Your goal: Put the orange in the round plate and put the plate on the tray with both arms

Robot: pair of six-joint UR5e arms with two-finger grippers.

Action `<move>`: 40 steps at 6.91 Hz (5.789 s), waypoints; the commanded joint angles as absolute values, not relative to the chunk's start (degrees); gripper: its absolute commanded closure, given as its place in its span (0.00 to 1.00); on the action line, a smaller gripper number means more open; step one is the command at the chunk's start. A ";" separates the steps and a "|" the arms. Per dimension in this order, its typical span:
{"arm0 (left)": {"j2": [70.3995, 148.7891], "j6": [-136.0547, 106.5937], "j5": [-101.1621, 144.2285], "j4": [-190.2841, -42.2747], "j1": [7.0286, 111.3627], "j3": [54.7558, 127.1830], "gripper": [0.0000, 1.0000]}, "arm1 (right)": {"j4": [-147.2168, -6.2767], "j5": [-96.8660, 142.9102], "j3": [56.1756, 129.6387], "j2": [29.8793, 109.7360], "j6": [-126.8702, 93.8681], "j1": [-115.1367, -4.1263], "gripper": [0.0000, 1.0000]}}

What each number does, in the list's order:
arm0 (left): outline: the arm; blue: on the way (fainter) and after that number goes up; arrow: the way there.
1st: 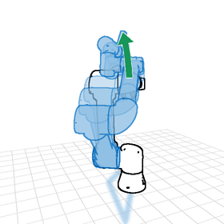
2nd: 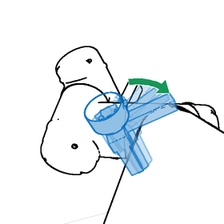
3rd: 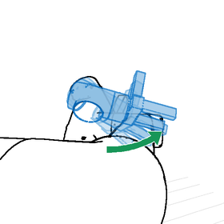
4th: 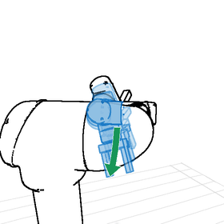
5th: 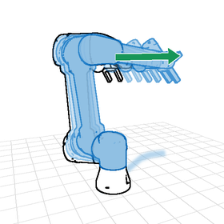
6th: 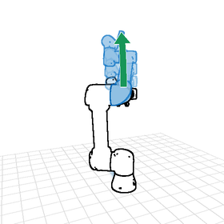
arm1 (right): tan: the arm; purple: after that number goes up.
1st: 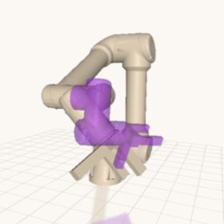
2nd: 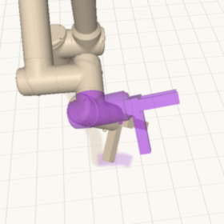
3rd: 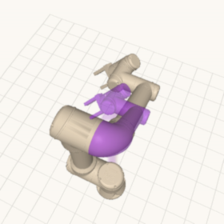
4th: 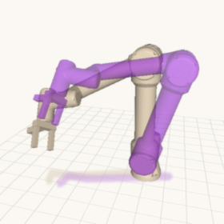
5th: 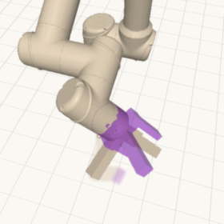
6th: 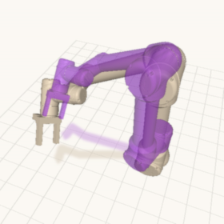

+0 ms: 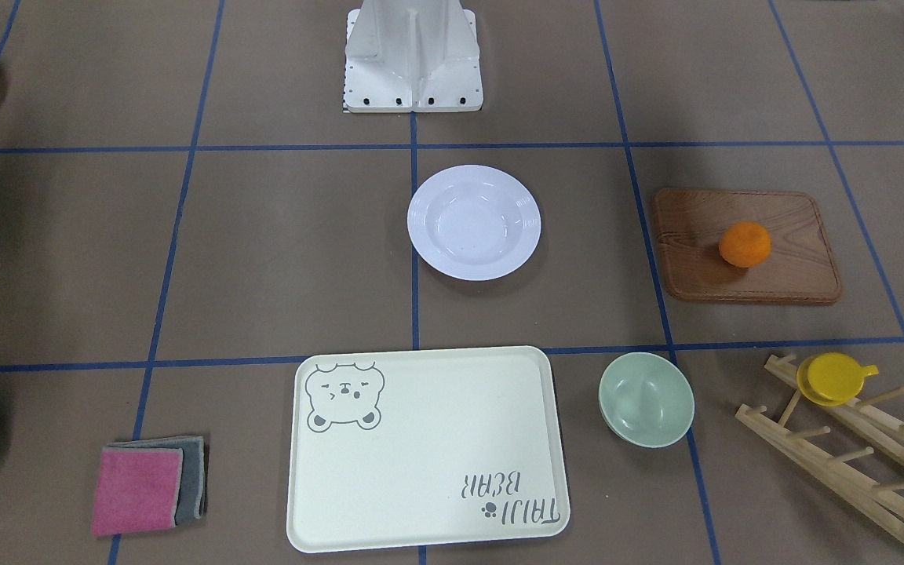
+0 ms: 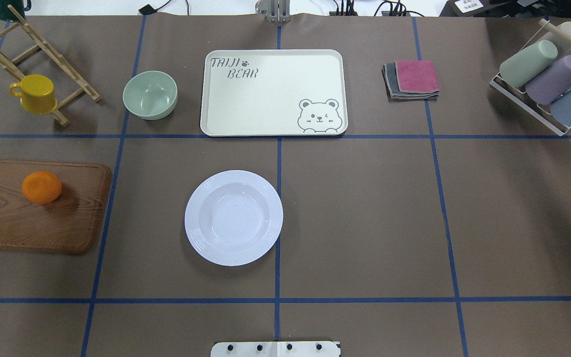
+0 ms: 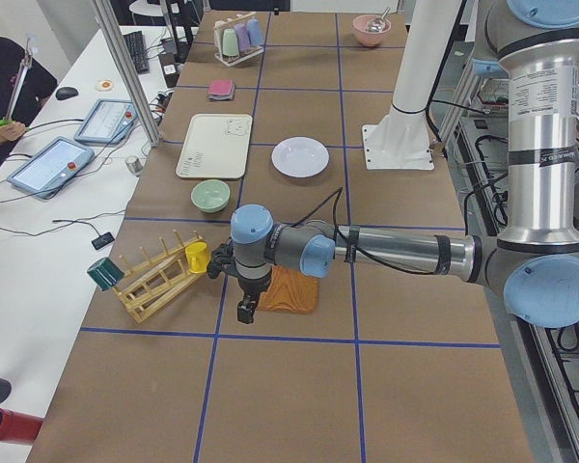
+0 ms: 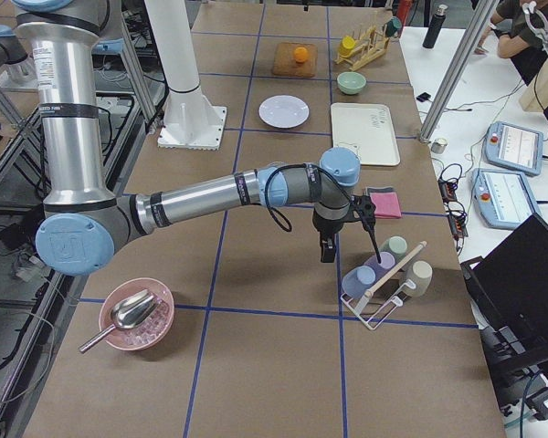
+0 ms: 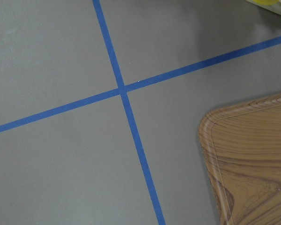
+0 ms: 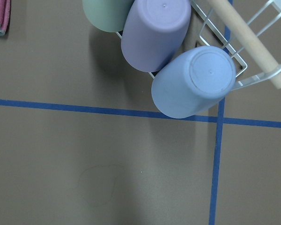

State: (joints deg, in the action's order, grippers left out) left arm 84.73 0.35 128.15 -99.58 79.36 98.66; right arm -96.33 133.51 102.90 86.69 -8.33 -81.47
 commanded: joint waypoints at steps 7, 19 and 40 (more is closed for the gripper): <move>87.89 -22.03 130.69 -103.53 74.47 99.49 0.02 | -69.58 134.82 105.82 80.95 -35.62 -62.52 0.00; 88.68 -59.06 119.45 -118.04 53.18 101.08 0.02 | -9.58 119.71 86.92 72.60 -101.69 -38.24 0.00; 117.42 -85.43 116.63 -96.24 32.96 105.82 0.18 | -10.63 94.66 78.84 61.79 -95.71 -20.13 0.18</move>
